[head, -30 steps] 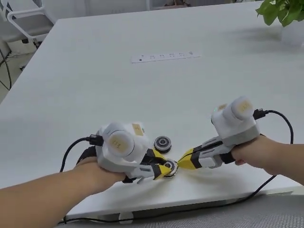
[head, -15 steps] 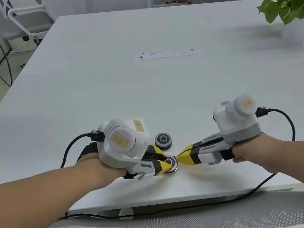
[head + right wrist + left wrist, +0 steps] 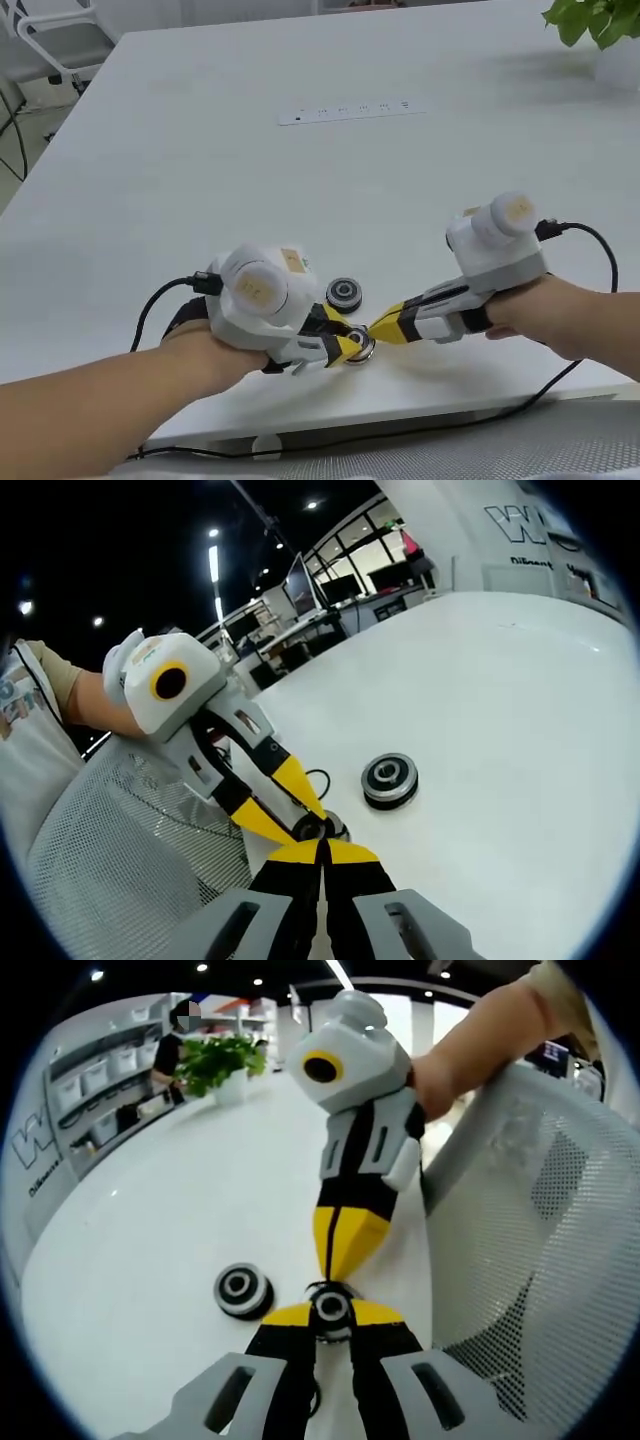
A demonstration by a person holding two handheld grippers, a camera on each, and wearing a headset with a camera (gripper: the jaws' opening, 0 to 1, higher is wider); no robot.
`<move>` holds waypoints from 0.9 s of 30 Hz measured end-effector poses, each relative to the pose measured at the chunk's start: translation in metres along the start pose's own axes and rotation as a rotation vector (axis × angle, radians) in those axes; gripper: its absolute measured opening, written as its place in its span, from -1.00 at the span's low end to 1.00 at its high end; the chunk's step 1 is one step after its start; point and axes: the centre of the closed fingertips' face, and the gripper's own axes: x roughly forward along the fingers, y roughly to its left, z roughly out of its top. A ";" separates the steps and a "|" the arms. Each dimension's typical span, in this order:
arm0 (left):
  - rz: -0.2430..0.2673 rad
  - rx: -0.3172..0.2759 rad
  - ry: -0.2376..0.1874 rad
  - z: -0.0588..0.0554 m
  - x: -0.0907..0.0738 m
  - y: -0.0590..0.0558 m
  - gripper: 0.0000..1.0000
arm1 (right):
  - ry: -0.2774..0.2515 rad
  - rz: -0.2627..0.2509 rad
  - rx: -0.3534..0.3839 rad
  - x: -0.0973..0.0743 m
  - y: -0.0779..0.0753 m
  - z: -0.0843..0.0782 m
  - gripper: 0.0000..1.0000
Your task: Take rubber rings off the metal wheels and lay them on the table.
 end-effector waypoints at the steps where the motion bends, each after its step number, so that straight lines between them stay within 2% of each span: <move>1: 0.000 0.000 0.000 0.000 0.000 0.000 -0.76 | 0.001 0.000 0.000 0.000 0.000 0.000 -1.00; 12: -0.006 0.004 -0.001 0.001 0.000 -0.001 -0.76 | 0.001 0.028 0.000 0.001 0.006 0.001 -1.00; 14: -0.006 0.005 -0.001 0.001 0.000 -0.001 -0.76 | -0.004 0.053 -0.003 0.002 0.012 0.003 -1.00; 16: -0.006 0.006 -0.002 0.001 0.000 -0.001 -0.76 | -0.061 0.144 0.008 0.005 0.033 0.017 -1.00; 17: -0.006 0.008 -0.003 0.001 0.000 -0.001 -0.76 | 0.015 0.077 -0.093 0.007 0.020 0.006 -1.00; 18: -0.008 0.007 -0.004 0.001 0.000 -0.001 -0.76 | -0.015 0.095 -0.070 0.008 0.022 0.011 -1.00; 19: -0.009 0.006 -0.006 0.001 0.000 -0.001 -0.76 | -0.016 0.090 -0.041 0.006 0.019 0.010 -1.00; 27: -0.012 -0.001 -0.013 0.001 0.000 0.000 -0.75 | -0.006 0.044 -0.060 0.001 0.006 0.004 -1.00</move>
